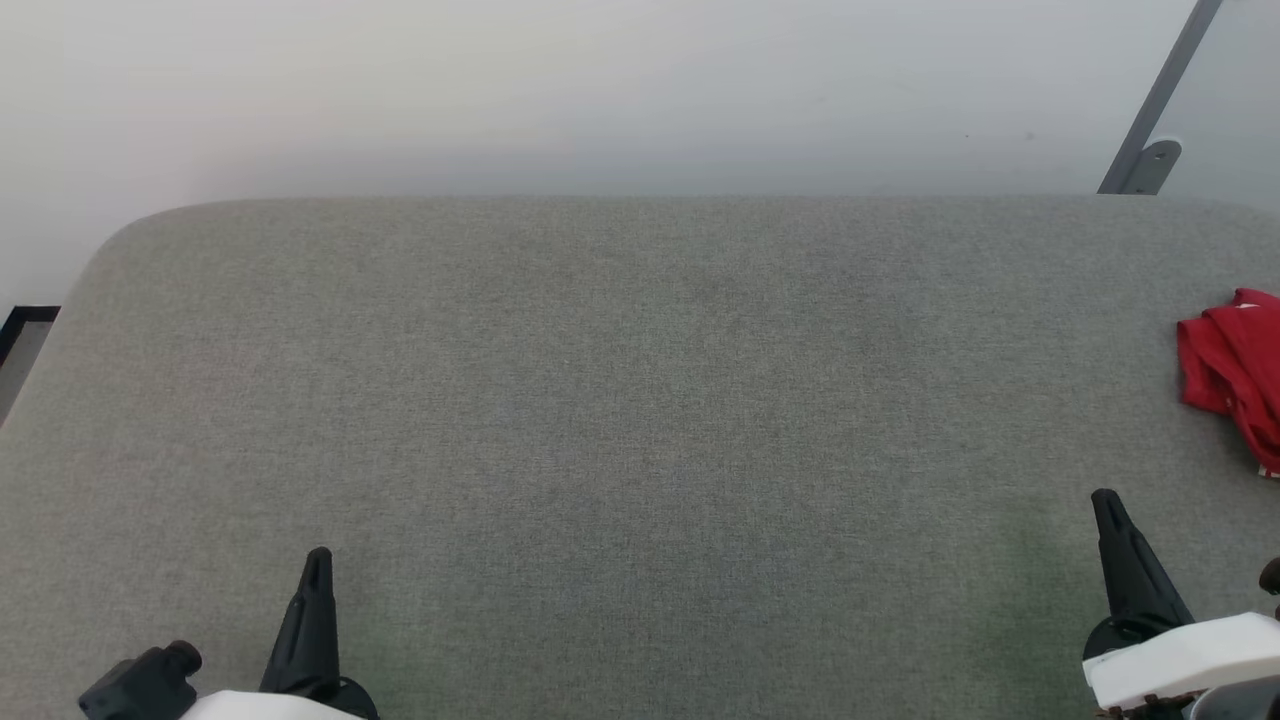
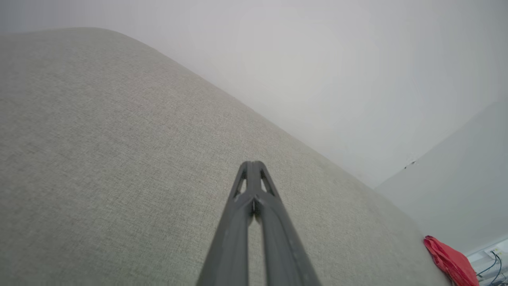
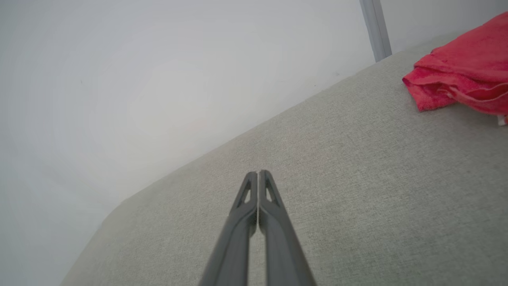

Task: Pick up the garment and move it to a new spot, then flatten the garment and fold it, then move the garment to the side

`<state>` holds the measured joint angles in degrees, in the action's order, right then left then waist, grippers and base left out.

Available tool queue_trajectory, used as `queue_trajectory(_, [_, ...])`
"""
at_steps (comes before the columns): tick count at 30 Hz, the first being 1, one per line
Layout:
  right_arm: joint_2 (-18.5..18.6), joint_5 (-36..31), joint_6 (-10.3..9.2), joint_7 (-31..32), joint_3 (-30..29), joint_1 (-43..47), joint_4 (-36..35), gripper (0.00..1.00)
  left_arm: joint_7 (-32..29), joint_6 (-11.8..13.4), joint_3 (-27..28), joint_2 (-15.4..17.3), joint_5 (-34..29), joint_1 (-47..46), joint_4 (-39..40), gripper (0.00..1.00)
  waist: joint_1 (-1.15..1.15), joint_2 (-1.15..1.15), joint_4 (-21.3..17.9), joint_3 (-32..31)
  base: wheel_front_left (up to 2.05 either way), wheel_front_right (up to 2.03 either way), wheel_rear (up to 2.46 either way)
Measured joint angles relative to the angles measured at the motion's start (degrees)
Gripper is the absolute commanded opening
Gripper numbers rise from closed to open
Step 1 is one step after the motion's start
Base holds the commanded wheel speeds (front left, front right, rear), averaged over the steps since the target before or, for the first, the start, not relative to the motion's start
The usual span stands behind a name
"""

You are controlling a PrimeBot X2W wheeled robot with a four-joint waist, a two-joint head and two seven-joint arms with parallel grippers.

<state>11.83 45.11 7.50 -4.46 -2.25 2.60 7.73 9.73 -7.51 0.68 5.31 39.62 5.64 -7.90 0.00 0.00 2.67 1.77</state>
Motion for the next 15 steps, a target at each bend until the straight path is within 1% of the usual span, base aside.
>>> queue_trajectory(15, [-1.79,10.04,-0.01,2.33,-0.92,-1.96,1.41,0.0,-2.76,0.0,0.47,0.02,11.51,-2.21,-1.23,0.0,0.0,0.0,-0.39,-0.23,0.0,0.0,0.0])
